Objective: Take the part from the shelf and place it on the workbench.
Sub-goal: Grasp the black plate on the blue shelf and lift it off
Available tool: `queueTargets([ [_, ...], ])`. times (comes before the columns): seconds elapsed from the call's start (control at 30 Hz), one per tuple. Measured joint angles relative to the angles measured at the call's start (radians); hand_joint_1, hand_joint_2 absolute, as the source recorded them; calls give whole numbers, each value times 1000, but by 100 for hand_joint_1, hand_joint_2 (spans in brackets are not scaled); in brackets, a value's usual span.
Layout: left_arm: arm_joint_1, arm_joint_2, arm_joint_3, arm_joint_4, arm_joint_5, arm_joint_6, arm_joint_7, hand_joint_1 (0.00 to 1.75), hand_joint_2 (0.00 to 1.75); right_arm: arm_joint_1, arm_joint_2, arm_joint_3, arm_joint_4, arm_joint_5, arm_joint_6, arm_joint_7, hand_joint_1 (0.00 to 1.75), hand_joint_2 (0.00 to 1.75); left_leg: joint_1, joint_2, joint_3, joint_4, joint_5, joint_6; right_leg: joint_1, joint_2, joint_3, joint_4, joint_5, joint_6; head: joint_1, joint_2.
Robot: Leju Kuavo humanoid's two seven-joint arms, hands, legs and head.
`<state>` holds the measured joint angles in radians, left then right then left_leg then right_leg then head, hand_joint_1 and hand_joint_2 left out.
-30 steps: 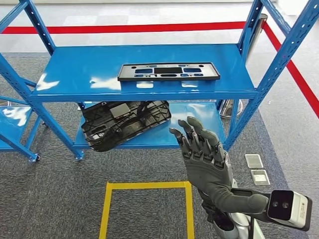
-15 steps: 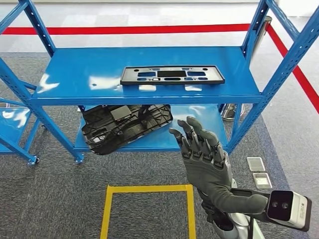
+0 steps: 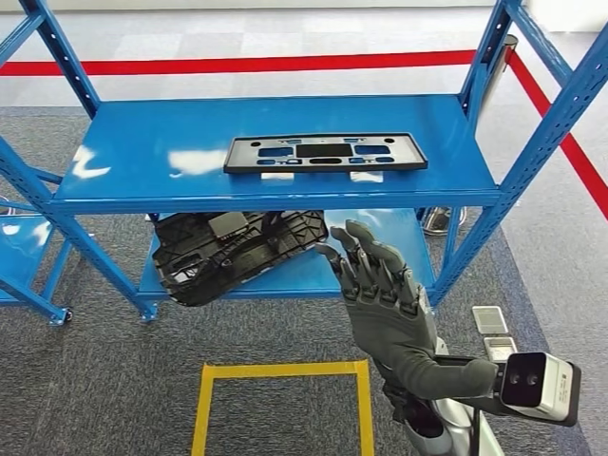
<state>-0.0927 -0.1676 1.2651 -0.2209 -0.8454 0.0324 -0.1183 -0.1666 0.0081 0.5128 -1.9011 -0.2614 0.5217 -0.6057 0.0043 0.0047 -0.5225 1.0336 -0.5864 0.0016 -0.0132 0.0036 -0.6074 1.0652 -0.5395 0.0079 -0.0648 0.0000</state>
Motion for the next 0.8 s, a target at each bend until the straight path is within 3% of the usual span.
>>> queueTargets([
  [0.07, -1, 0, 0, 0, -1, 0, 0, 0, 0, 0, 2, -2, 0, 3, -12, -9, 0, 0, 1, 0, -6, 19, -15, -10, -5, -1, 7, -4, -4, -9, 0, 0],
  [0.1, -1, 0, 0, 0, -1, 0, 0, 0, 0, 0, 2, -2, -1, 5, -16, -13, 0, 0, 2, 0, -24, 57, -34, -16, -8, -2, 11, -6, -6, -14, 0, 0],
  [0.17, 0, 0, 0, 0, -2, 0, 0, 0, 0, 1, 4, -4, -1, 13, -22, -22, 0, 0, 6, 0, -94, 184, -83, -25, -9, -4, 18, -7, -14, -20, 0, 0],
  [0.2, 2, 0, 0, 0, -3, 0, 0, 0, 0, 4, 4, -4, -3, 22, -27, -31, 0, 0, 7, 0, -132, 245, -98, -27, -9, -4, 22, -7, -18, -21, 0, 0],
  [0.23, 3, 0, 0, 0, -3, 1, 0, 0, 0, 7, 4, -6, -8, 32, -31, -41, 0, 0, 8, 0, -158, 279, -95, -29, -9, -3, 28, -7, -23, -21, 0, 0],
  [0.27, 5, 0, 0, 0, -4, 1, 0, 0, 0, 8, 4, -6, -14, 41, -35, -51, 0, 0, 8, 0, -166, 272, -69, -28, -9, -2, 37, -7, -29, -20, 0, 0],
  [0.3, 5, 0, 0, 0, -5, 1, 0, 0, 0, 9, 4, -7, -21, 48, -37, -56, 0, 0, 7, 0, -156, 229, -27, -25, -9, 0, 47, -7, -36, -18, 0, 0],
  [0.37, 6, 1, 0, 0, -6, 2, 1, 0, 0, 9, 4, -7, -34, 53, -40, -59, 0, 0, 4, -2, -115, 113, 54, -16, -8, 1, 68, -7, -50, -12, 0, 0],
  [0.4, 5, 1, 0, 0, -6, 2, 1, 0, 0, 9, 5, -8, -38, 53, -42, -59, 0, 0, 1, -3, -98, 71, 71, -10, -8, 2, 74, -8, -55, -8, 0, 0],
  [0.57, 5, 2, 0, 0, -6, 2, 2, 0, 0, 10, 5, -10, -49, 40, -46, -56, 0, 0, 0, 0, -74, 20, 54, 15, -7, 3, 73, -5, -71, 16, 0, 0],
  [0.63, 4, 2, 0, 0, -6, 2, 2, 0, 0, 11, 5, -12, -51, 38, -46, -55, 0, 0, 4, 4, -60, 9, 52, 24, -5, 1, 37, 74, -110, 19, 0, 0],
  [0.7, 3, 2, 0, 0, -5, 2, 1, 0, 0, 18, 4, -15, -50, 39, -52, -52, 0, 0, 4, 6, -51, 8, 45, 30, -4, 1, -39, 203, -154, 21, 0, 0],
  [0.73, 4, 2, 0, 0, -4, 1, 0, 0, 0, 24, 4, -17, -50, 39, -58, -47, 0, 0, 4, 7, -46, 8, 40, 31, -4, 1, -69, 244, -157, 23, 0, 0],
  [0.77, 4, 2, 0, 0, -2, 1, -1, 0, 0, 29, 3, -21, -49, 40, -63, -41, 0, 0, 4, 7, -39, 8, 35, 30, -4, 1, -82, 251, -139, 24, 0, 0],
  [0.8, 5, 2, 0, 0, 0, 2, -1, 0, 0, 32, 3, -24, -48, 39, -66, -34, 0, 0, 4, 6, -30, 8, 29, 28, -5, 0, -76, 218, -102, 25, 0, 0],
])
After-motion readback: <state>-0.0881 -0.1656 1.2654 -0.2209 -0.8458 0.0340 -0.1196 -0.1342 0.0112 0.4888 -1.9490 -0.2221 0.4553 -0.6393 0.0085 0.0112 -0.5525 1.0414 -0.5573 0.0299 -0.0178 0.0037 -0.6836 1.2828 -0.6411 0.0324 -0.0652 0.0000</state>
